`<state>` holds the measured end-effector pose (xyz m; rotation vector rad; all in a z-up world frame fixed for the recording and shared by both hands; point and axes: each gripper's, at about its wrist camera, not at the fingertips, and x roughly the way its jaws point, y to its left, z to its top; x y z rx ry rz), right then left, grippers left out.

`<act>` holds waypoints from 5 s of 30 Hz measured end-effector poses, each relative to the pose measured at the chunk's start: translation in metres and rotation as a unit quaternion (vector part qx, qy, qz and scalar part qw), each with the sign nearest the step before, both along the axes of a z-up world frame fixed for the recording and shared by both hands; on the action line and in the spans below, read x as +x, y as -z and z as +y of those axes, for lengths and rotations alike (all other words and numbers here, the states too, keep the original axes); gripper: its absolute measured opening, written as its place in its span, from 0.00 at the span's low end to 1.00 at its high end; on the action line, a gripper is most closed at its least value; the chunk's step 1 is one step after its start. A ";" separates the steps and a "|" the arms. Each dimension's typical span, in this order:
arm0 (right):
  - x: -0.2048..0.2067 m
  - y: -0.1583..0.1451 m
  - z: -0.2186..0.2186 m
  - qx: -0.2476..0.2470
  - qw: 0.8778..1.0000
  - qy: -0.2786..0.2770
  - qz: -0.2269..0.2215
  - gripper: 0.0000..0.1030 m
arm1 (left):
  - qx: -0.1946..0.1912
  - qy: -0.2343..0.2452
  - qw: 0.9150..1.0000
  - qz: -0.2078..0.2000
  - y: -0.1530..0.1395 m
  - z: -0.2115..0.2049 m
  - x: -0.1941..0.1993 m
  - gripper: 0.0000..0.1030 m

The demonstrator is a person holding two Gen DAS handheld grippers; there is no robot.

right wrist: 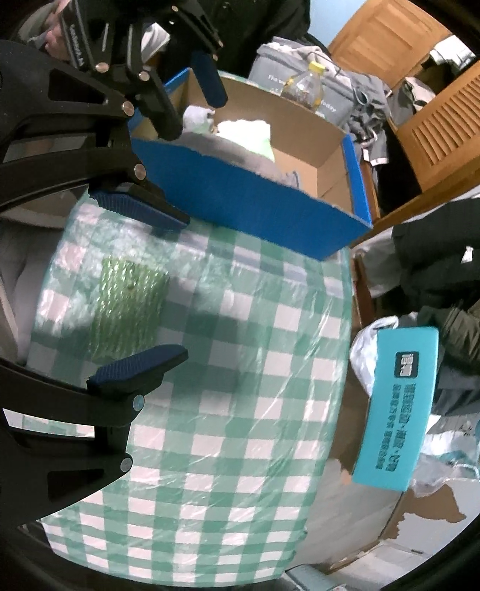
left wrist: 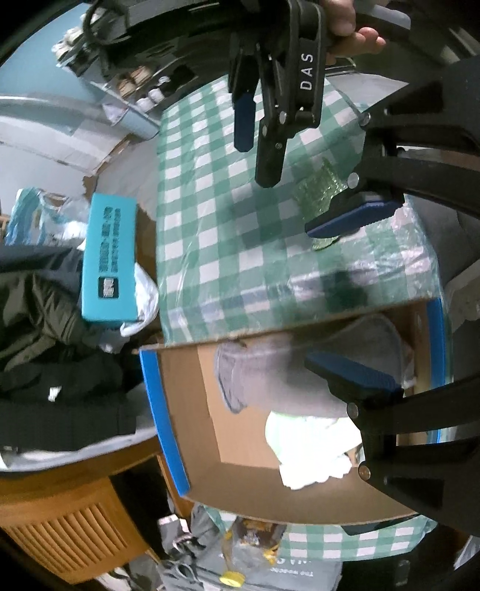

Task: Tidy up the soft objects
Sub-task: 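Move both tools back over the green mesh scrub pad on the table, then lower the right tool onto the green mesh scrub pad and close it, then lift the green mesh scrub pad off the table with the right tool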

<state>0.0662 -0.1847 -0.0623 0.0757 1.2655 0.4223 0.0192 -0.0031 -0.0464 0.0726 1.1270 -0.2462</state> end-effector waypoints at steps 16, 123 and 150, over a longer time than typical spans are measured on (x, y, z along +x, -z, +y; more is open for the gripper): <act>-0.005 0.038 -0.045 -0.016 0.999 0.026 0.038 0.64 | 0.012 0.036 0.998 0.040 0.028 -0.049 -0.002 0.69; -0.028 0.116 -0.049 -0.058 0.996 -0.046 0.058 0.13 | 0.014 0.027 0.991 0.129 0.110 -0.093 0.021 0.73; -0.022 0.084 -0.108 -0.024 0.996 0.066 0.046 0.12 | 0.037 0.081 0.982 0.166 0.136 -0.128 0.016 0.57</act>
